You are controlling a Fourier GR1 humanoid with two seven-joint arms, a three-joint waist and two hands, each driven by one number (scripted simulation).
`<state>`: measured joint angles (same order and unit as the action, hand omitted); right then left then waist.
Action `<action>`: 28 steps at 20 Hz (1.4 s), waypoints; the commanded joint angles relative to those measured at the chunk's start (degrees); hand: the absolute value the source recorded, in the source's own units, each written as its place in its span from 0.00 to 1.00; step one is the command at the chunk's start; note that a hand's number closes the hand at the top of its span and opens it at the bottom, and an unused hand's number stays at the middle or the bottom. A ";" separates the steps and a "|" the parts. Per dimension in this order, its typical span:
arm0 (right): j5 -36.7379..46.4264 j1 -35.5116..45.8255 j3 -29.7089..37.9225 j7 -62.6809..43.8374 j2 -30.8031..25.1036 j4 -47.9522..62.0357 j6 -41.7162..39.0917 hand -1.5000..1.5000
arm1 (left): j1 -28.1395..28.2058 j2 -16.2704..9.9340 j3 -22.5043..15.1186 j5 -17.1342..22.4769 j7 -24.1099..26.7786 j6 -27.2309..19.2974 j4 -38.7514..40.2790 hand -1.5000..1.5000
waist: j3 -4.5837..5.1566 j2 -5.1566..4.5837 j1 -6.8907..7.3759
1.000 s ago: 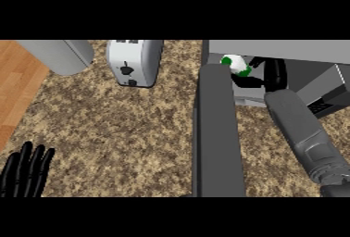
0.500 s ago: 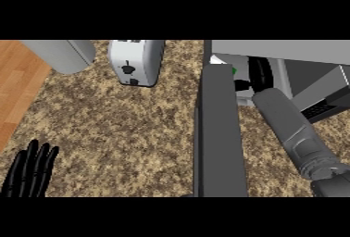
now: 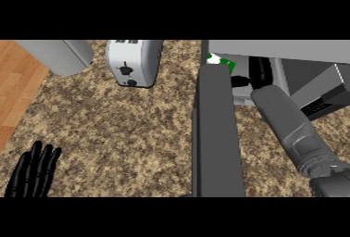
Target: Pick up the milk, place it into the microwave and close the microwave
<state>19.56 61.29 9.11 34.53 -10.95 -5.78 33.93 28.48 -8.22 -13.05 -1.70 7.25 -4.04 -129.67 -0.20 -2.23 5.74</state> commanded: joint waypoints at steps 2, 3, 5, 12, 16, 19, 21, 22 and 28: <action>-1.21 -0.45 1.58 0.66 0.30 -0.31 1.89 0.00 | -0.21 -0.02 -1.98 -2.38 -0.53 -0.05 -0.05 0.00 | -0.02 0.17 -0.68; -1.91 -2.17 2.34 3.30 -0.63 -1.16 1.74 0.00 | 1.11 0.76 -2.60 -2.17 -0.79 -0.72 -1.57 0.00 | -0.06 0.15 -0.49; -2.00 -1.88 2.63 2.88 0.37 -1.02 3.83 0.00 | -0.26 0.46 -1.58 -2.63 -1.49 -0.89 -0.20 0.00 | -0.01 0.16 -0.84; -3.06 -0.05 4.23 3.38 -4.43 -1.59 0.90 0.00 | 1.56 1.29 -3.52 -4.33 -0.83 -1.69 -1.28 0.00 | 0.02 0.51 -1.23; -3.80 -1.12 5.22 4.91 -8.52 -1.33 -3.37 0.00 | 2.59 1.50 -4.88 -4.26 -0.15 -1.35 -1.57 0.00 | 0.01 0.49 -1.26; -5.58 -3.19 6.77 8.37 -8.95 -1.95 -8.99 0.00 | 4.00 1.45 -5.04 -4.09 1.11 -1.38 -2.40 0.00 | 0.00 0.60 -1.31; -6.14 -3.50 7.21 9.22 -7.38 -1.93 -10.51 0.00 | 1.97 3.08 -5.72 -5.55 1.43 -2.74 1.32 0.00 | 0.02 0.67 -1.97; -6.56 -4.26 7.53 9.47 -6.08 -1.76 -10.79 0.00 | 3.17 1.54 -5.71 -6.01 -0.41 -2.05 -1.89 0.00 | 0.02 0.91 -2.16; -8.58 -5.62 9.12 10.64 -7.63 -1.89 -19.67 0.00 | 4.19 3.69 -9.14 -8.00 1.84 -3.77 0.29 0.00 | 0.07 1.32 -2.94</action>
<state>11.89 56.60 17.63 44.57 -17.99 -7.65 19.64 32.04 -5.40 -20.53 -8.27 7.82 -6.88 -130.49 -0.15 -1.27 3.60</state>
